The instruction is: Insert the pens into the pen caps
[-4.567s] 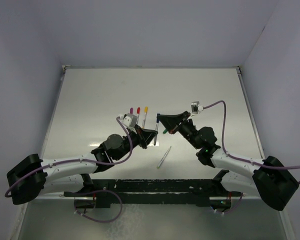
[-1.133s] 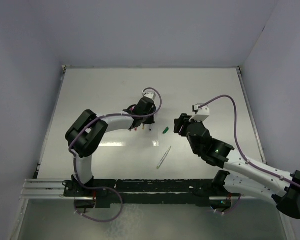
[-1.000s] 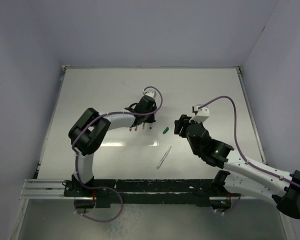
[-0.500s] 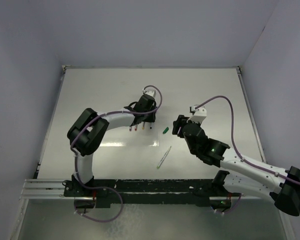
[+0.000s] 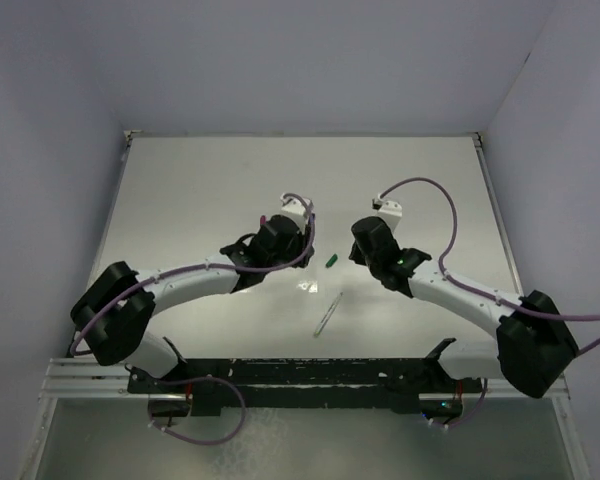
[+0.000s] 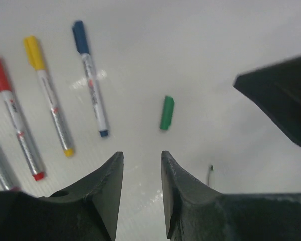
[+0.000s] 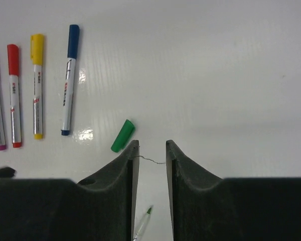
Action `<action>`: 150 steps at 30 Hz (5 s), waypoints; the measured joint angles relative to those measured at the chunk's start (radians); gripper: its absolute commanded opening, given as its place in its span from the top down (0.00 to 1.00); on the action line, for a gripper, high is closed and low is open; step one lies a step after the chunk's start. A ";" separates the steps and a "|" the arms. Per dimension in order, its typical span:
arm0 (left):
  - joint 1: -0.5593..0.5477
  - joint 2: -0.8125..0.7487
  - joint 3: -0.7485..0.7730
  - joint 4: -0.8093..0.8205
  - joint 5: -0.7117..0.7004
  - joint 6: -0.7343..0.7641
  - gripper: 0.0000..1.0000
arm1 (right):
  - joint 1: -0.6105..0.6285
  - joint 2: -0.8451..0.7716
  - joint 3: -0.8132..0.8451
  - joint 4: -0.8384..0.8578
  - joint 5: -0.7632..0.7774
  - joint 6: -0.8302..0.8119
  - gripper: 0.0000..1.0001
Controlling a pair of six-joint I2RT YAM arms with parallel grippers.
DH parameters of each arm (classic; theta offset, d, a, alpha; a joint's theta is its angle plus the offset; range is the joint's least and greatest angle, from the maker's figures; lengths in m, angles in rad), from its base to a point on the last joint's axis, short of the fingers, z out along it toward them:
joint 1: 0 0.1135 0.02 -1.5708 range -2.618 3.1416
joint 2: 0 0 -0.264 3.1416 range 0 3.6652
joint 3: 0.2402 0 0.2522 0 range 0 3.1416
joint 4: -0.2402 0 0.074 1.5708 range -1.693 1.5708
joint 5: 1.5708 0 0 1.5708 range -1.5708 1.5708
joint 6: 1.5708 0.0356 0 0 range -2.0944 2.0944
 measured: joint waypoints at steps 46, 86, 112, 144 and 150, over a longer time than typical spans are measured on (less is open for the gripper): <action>-0.443 0.208 -0.018 -0.102 -0.189 0.080 0.62 | -0.084 0.133 0.092 -0.050 -0.045 0.007 0.59; -0.446 0.306 0.166 -0.372 -0.183 -0.050 1.00 | -0.085 0.048 0.092 -0.057 -0.069 0.012 0.65; -0.414 -0.224 -0.067 -0.637 -0.292 -0.154 1.00 | 0.006 0.396 0.236 -0.050 -0.180 0.013 0.54; -0.407 -0.239 -0.079 -0.616 -0.297 -0.153 1.00 | 0.076 0.505 0.277 -0.092 -0.163 0.111 0.68; -0.405 -0.241 -0.084 -0.605 -0.298 -0.153 1.00 | 0.087 0.509 0.277 -0.097 -0.137 0.122 0.68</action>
